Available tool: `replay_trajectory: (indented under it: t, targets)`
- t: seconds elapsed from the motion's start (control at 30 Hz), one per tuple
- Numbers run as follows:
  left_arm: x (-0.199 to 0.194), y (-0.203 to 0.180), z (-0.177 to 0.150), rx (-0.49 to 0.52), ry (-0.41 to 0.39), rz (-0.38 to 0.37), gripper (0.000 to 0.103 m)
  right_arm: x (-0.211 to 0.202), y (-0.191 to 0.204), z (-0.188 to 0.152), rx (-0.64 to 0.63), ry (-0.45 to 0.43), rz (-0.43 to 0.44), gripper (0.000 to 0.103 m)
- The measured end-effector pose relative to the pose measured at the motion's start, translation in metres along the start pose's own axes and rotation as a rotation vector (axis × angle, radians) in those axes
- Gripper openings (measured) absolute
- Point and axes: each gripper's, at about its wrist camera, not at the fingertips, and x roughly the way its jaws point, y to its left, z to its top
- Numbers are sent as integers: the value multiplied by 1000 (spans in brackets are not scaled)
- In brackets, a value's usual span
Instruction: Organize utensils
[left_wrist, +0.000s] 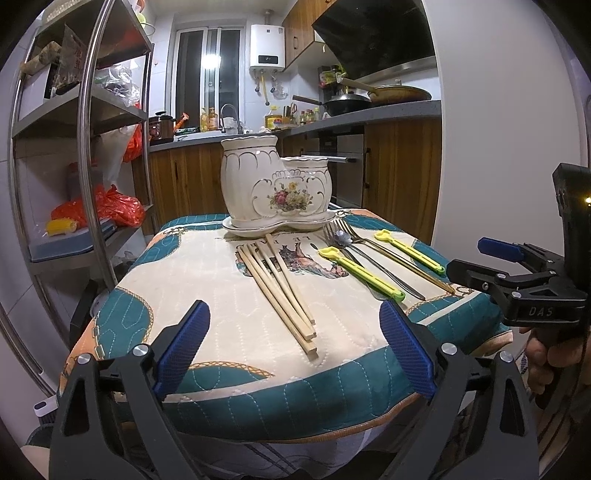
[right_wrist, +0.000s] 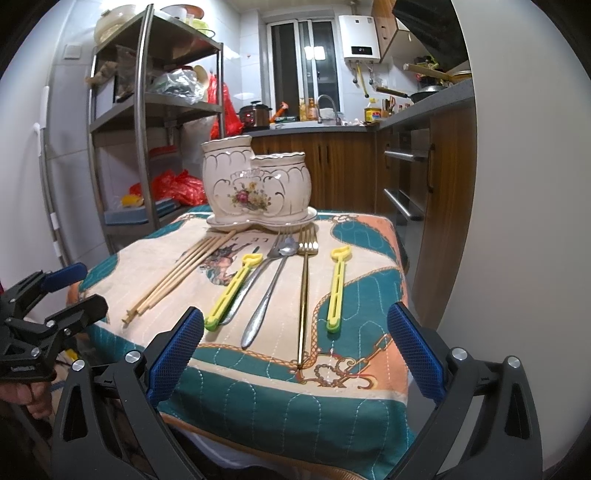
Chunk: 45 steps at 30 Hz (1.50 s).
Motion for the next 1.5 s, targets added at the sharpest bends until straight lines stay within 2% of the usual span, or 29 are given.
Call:
replay_trajectory:
  t: [0.23, 0.33, 0.6, 0.73, 0.83, 0.9, 0.97, 1.07, 1.1, 1.27, 1.5]
  targets:
    - [1, 1, -1, -3, 1, 13, 91, -1, -2, 1, 2, 0, -2, 99]
    - [2, 3, -1, -7, 8, 19, 87, 0, 0, 0, 2, 0, -2, 99]
    - [4, 5, -1, -13, 17, 14, 85, -1, -5, 0, 8, 3, 5, 99]
    - [8, 9, 1, -33, 40, 11, 71, 0, 3, 1, 39, 23, 59, 99]
    - [17, 17, 6, -69, 94, 21, 55, -3, -3, 6, 46, 30, 78, 97]
    - [25, 23, 9, -93, 127, 21, 49, 2, -4, 10, 55, 50, 80, 94]
    - [35, 32, 15, -120, 164, 32, 35, 7, -9, 13, 60, 72, 77, 85]
    - [52, 45, 23, -154, 217, 28, 27, 16, -12, 18, 65, 101, 71, 72]
    - [62, 50, 26, -173, 250, 14, 27, 18, -13, 19, 66, 107, 71, 69]
    - [96, 57, 34, -233, 339, -41, 27, 19, -21, 18, 92, 111, 77, 69]
    - [124, 51, 37, -209, 405, -33, 27, 20, -26, 16, 106, 112, 78, 69]
